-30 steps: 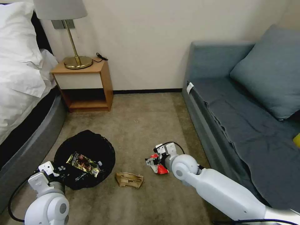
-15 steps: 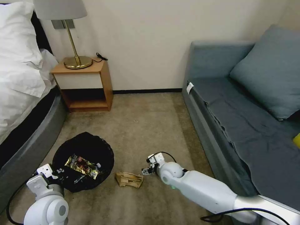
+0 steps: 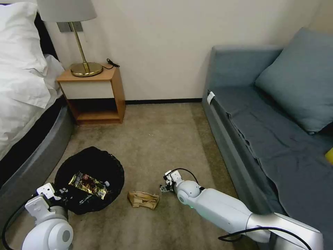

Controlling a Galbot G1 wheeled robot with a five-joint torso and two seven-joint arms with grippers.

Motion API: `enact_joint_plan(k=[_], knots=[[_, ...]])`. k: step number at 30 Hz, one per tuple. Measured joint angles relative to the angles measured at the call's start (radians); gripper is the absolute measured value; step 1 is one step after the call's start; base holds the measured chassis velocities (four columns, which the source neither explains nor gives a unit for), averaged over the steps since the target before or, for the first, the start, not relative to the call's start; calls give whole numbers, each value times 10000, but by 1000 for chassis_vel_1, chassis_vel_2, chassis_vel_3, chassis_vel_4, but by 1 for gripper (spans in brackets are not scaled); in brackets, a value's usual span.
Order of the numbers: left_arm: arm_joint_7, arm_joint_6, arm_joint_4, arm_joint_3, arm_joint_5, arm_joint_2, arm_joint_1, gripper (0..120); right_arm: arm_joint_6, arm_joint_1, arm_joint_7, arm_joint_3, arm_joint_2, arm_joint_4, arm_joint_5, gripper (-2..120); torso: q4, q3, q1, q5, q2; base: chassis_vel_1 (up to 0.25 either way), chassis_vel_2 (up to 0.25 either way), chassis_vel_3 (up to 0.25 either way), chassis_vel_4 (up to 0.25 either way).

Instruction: Pick up the trash bin, then pick up the garbage on the floor and place it into the trash bin.

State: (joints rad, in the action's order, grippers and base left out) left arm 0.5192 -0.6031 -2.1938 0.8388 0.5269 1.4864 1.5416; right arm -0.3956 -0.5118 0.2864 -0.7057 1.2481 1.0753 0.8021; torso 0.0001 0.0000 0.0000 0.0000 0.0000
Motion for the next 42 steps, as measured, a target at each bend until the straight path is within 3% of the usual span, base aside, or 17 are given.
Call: enact_joint_plan(k=[15, 28, 33, 35, 42], knots=[[-6, -1, 128, -177, -9, -23, -174, 3, -247, -243, 368, 463, -935, 1817, 541, 99, -2, 0, 0, 0, 0, 0, 0, 0, 0], [-6, -1, 70, -146, -6, -55, -99, 3, 100, -267, 327, 83, -229, 340, 10, 91, 0, 0, 0, 0, 0, 0, 0, 0, 0], [-7, -1, 60, -79, -6, -73, -70, 3, 344, -257, 165, 84, -83, -79, -173, 71, 0, 0, 0, 0, 0, 0, 0, 0, 0], [-7, -1, 60, -74, -5, -76, -69, 3, 352, -257, 152, 88, -84, -78, -175, 69, 0, 0, 0, 0, 0, 0, 0, 0, 0], [-13, 4, 94, -79, -4, -72, -99, 3, 434, -331, 121, 76, -176, -24, -190, 39, -1, 0, 0, 0, 0, 0, 0, 0, 0]])
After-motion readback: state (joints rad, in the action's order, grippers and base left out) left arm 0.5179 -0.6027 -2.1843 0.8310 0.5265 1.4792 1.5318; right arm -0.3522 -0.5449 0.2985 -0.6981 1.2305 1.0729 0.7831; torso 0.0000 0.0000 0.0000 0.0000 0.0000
